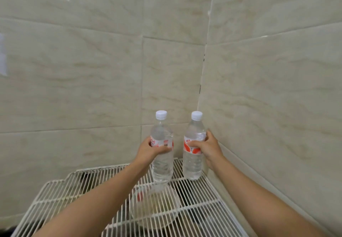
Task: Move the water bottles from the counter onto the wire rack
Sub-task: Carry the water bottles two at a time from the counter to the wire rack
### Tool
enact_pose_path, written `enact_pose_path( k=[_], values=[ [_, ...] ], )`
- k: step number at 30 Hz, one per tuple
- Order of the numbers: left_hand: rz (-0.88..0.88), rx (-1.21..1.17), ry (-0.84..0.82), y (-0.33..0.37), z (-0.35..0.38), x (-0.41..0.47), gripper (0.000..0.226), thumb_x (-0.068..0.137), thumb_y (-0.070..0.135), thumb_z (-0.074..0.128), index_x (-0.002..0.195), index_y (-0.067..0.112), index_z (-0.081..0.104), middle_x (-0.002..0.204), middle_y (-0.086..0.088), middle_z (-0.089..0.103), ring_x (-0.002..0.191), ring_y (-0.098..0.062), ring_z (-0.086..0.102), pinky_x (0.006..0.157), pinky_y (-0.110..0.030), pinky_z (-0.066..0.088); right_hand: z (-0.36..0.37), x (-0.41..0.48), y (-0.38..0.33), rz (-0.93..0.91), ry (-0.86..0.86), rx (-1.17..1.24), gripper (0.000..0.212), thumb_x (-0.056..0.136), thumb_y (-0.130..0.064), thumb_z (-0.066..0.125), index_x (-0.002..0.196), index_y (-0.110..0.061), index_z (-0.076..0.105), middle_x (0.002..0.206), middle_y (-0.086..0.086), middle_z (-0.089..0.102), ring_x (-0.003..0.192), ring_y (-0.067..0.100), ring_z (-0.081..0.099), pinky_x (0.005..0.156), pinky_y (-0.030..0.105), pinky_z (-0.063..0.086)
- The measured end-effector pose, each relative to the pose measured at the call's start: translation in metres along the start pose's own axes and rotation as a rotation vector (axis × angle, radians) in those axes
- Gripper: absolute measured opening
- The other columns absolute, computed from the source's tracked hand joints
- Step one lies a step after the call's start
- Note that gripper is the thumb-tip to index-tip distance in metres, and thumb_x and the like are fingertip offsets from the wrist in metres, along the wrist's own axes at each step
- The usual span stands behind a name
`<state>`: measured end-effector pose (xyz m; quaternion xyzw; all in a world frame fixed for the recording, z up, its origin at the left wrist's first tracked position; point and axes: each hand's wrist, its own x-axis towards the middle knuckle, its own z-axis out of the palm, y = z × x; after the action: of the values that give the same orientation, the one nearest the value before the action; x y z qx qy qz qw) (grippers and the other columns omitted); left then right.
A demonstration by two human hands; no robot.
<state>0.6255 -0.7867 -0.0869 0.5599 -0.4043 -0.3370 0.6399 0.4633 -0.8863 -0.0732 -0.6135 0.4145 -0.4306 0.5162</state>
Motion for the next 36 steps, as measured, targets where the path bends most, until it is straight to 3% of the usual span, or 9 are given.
enact_pose_path(
  k=[2, 5, 8, 12, 21, 26, 30, 33, 36],
  values=[
    [-0.008, 0.011, 0.013, -0.002, -0.001, 0.013, 0.043, 0.064, 0.004, 0.074, 0.105, 0.009, 0.059, 0.1, -0.011, 0.068, 0.092, -0.025, 0.064, 0.07, -0.03, 0.05, 0.003, 0.012, 0.001, 0.016, -0.02, 0.023, 0.074, 0.028, -0.031, 0.082, 0.097, -0.026, 0.058, 0.094, 0.0, 0.071, 0.087, 0.026, 0.067, 0.088, 0.048, 0.053],
    [-0.016, 0.04, 0.004, -0.007, -0.002, 0.029, 0.046, 0.064, 0.004, 0.074, 0.107, 0.009, 0.058, 0.101, -0.011, 0.067, 0.092, -0.025, 0.063, 0.069, -0.029, 0.049, 0.008, 0.022, 0.001, 0.063, -0.063, 0.116, 0.062, 0.055, 0.002, 0.078, 0.111, -0.012, 0.055, 0.092, 0.005, 0.068, 0.081, 0.023, 0.065, 0.076, 0.037, 0.053],
    [-0.039, 0.059, -0.004, -0.016, -0.003, 0.042, 0.051, 0.06, 0.008, 0.076, 0.108, 0.01, 0.058, 0.103, -0.011, 0.067, 0.096, -0.027, 0.062, 0.074, -0.032, 0.05, 0.01, 0.037, 0.006, 0.093, -0.128, 0.132, 0.051, 0.061, 0.013, 0.07, 0.104, -0.01, 0.056, 0.1, 0.013, 0.067, 0.079, 0.024, 0.064, 0.075, 0.036, 0.051],
    [-0.055, 0.061, -0.002, -0.024, 0.002, 0.056, 0.051, 0.064, 0.007, 0.074, 0.111, 0.01, 0.055, 0.105, -0.01, 0.066, 0.098, -0.025, 0.061, 0.083, -0.036, 0.049, 0.011, 0.05, 0.008, 0.091, -0.19, 0.135, 0.054, 0.065, 0.015, 0.067, 0.109, -0.012, 0.053, 0.096, 0.007, 0.066, 0.086, 0.024, 0.062, 0.079, 0.037, 0.051],
    [-0.045, 0.077, -0.089, -0.03, 0.014, 0.066, 0.057, 0.068, 0.009, 0.073, 0.119, 0.013, 0.048, 0.111, -0.007, 0.063, 0.099, -0.019, 0.061, 0.074, -0.025, 0.048, -0.001, 0.051, 0.01, 0.109, -0.27, 0.158, 0.067, 0.075, 0.021, 0.052, 0.131, -0.014, 0.039, 0.098, 0.006, 0.063, 0.09, 0.02, 0.06, 0.072, 0.029, 0.049],
    [-0.067, 0.135, -0.089, -0.026, 0.01, 0.055, 0.068, 0.072, 0.01, 0.072, 0.13, 0.011, 0.036, 0.121, -0.008, 0.057, 0.099, -0.016, 0.057, 0.081, -0.025, 0.046, 0.008, 0.034, 0.017, 0.056, -0.109, 0.015, 0.072, 0.071, 0.009, 0.065, 0.133, -0.019, 0.041, 0.115, 0.005, 0.061, 0.109, 0.022, 0.057, 0.099, 0.041, 0.045],
    [-0.139, 0.261, -0.056, -0.034, -0.006, 0.034, 0.082, 0.074, 0.015, 0.071, 0.141, 0.017, 0.023, 0.139, -0.015, 0.04, 0.122, -0.028, 0.044, 0.102, -0.04, 0.037, 0.021, -0.005, 0.027, -0.001, 0.127, -0.07, 0.033, 0.072, -0.013, 0.075, 0.094, -0.029, 0.057, 0.094, -0.002, 0.062, 0.082, 0.011, 0.059, 0.067, 0.024, 0.048],
    [-0.188, 0.313, -0.005, -0.041, -0.019, 0.011, 0.077, 0.077, 0.018, 0.069, 0.14, 0.017, 0.026, 0.141, -0.017, 0.038, 0.125, -0.03, 0.042, 0.102, -0.04, 0.037, 0.037, -0.023, 0.042, -0.003, 0.22, -0.118, 0.044, 0.074, -0.005, 0.07, 0.113, -0.011, 0.049, 0.111, 0.008, 0.059, 0.094, 0.019, 0.056, 0.074, 0.027, 0.046],
    [-0.215, 0.336, 0.048, -0.042, -0.032, -0.012, 0.067, 0.08, 0.02, 0.066, 0.137, 0.015, 0.032, 0.138, -0.016, 0.042, 0.119, -0.028, 0.046, 0.096, -0.037, 0.038, 0.052, -0.037, 0.043, -0.043, 0.115, -0.241, 0.038, 0.079, -0.004, 0.064, 0.113, -0.01, 0.048, 0.115, 0.007, 0.053, 0.095, 0.015, 0.049, 0.074, 0.022, 0.04]
  ],
)
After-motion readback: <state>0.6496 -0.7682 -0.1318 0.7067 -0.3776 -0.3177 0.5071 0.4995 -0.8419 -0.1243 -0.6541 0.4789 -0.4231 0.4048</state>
